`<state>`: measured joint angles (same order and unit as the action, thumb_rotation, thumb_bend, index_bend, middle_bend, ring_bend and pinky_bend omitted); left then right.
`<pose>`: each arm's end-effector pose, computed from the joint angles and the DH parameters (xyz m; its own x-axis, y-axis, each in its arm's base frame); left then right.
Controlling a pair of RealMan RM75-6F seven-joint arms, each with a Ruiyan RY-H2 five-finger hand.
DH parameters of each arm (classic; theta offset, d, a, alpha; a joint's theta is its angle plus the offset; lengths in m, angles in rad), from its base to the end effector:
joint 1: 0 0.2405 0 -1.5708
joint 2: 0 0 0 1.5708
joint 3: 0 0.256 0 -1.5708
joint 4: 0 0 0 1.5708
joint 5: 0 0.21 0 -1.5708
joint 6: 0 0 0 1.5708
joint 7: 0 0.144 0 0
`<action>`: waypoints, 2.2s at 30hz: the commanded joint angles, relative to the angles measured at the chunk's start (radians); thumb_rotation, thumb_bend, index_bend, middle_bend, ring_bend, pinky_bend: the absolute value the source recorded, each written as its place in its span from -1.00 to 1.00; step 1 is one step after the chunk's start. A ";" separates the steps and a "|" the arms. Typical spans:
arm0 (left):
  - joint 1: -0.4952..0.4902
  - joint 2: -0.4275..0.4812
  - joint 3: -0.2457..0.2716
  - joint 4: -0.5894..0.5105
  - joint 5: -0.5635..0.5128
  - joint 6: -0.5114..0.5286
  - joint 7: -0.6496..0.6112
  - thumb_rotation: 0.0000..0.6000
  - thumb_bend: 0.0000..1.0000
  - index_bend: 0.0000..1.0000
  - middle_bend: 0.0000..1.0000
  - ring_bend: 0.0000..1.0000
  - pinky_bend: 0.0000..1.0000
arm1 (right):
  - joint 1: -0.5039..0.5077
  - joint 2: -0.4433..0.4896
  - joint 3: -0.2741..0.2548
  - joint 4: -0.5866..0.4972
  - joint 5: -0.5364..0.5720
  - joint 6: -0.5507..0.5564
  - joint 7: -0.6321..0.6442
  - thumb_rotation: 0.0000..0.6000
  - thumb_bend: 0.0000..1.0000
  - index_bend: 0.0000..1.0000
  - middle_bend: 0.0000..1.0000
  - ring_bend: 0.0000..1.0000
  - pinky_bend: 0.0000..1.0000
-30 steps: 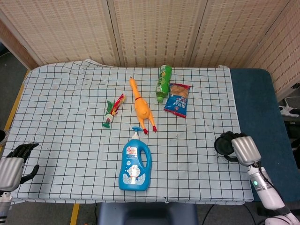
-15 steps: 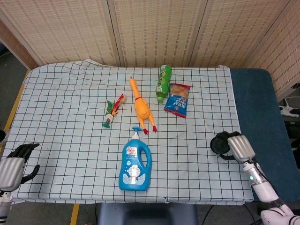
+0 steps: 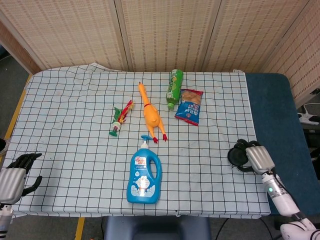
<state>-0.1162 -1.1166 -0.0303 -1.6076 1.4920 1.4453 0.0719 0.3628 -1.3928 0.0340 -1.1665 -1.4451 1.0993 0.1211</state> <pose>-0.3113 0.1866 0.1529 0.4677 0.0461 0.8827 0.8839 -0.0321 -0.4666 -0.3408 -0.2744 0.0690 0.4620 -0.2546 0.8496 -0.8869 -0.1350 0.4418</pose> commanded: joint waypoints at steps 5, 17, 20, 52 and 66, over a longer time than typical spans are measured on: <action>-0.001 0.000 0.000 0.001 -0.001 0.000 0.001 1.00 -0.26 -0.63 -0.61 -0.65 -0.25 | 0.000 0.015 0.001 -0.015 0.024 -0.027 -0.011 1.00 -0.87 -0.51 -0.76 -1.00 -0.66; 0.000 0.001 0.000 0.001 0.003 0.003 -0.001 1.00 -0.26 -0.63 -0.61 -0.62 -0.24 | -0.007 0.020 0.008 -0.018 0.032 -0.014 -0.017 1.00 -0.87 -0.55 -0.79 -1.00 -0.70; -0.001 0.001 0.000 0.000 -0.002 -0.003 -0.003 1.00 -0.26 -0.63 -0.61 -0.62 -0.25 | -0.014 0.023 0.011 -0.027 0.036 -0.001 -0.020 1.00 -0.87 -0.55 -0.78 -1.00 -0.70; -0.002 0.000 0.002 0.001 0.002 0.000 0.005 1.00 -0.26 -0.63 -0.61 -0.62 -0.25 | -0.114 0.141 0.047 -0.222 0.094 0.171 -0.166 1.00 -0.87 0.03 -0.39 -0.83 -0.70; -0.005 -0.004 0.003 0.000 -0.001 -0.008 0.015 1.00 -0.26 -0.63 -0.61 -0.62 -0.24 | -0.126 0.141 0.073 -0.164 0.274 0.042 -0.215 1.00 -0.87 -0.01 -0.39 -0.83 -0.69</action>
<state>-0.1208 -1.1203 -0.0276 -1.6074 1.4903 1.4372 0.0870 0.2304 -1.2459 0.1046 -1.3451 -1.1890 1.1625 -0.0855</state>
